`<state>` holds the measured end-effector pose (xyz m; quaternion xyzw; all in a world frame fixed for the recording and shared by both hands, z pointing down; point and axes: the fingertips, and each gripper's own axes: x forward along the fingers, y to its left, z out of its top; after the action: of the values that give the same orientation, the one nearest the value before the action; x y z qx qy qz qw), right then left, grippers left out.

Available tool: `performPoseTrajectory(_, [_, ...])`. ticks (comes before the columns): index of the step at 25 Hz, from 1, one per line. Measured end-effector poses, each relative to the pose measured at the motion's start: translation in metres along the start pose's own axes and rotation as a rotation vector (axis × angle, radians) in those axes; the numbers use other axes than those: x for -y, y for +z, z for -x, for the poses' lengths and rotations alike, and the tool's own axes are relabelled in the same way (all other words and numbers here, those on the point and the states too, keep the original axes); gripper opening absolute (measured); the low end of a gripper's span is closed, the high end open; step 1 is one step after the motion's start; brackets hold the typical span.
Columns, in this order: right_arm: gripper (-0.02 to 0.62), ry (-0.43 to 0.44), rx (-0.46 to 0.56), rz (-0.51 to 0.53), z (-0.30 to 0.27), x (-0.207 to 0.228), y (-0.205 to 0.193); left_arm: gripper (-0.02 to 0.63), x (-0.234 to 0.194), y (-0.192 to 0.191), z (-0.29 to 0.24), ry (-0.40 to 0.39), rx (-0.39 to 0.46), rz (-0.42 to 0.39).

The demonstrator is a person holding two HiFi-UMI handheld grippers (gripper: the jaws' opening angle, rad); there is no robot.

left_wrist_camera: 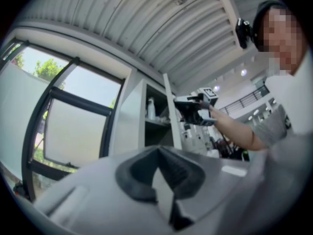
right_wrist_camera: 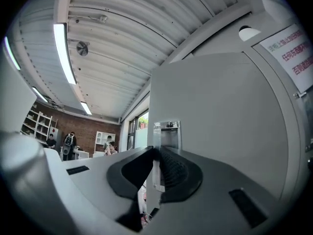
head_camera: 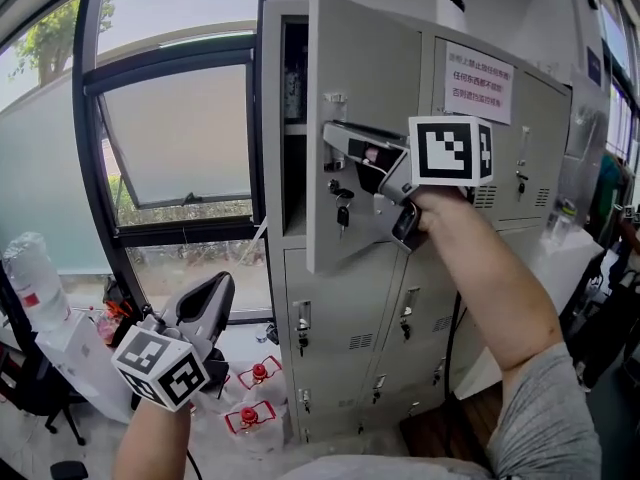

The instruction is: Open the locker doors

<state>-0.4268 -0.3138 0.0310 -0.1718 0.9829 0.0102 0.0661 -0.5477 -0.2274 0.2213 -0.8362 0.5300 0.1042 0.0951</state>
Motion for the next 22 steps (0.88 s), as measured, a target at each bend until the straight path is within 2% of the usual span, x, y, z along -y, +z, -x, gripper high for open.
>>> performPoseTrajectory(5, [0.041, 0.114, 0.003, -0.030, 0.034, -0.018, 0.006, -0.002, 0.002, -0.001, -0.005, -0.016, 0.000, -0.003])
performPoseTrajectory(14, [0.043, 0.213, 0.030, -0.039, 0.098, -0.021, 0.017, -0.002, 0.005, -0.003, -0.017, -0.044, 0.000, 0.000])
performPoseTrajectory(22, [0.051, 0.318, 0.057, -0.053, 0.164, -0.005, 0.026, -0.002, 0.011, -0.008, -0.028, -0.064, -0.010, 0.002])
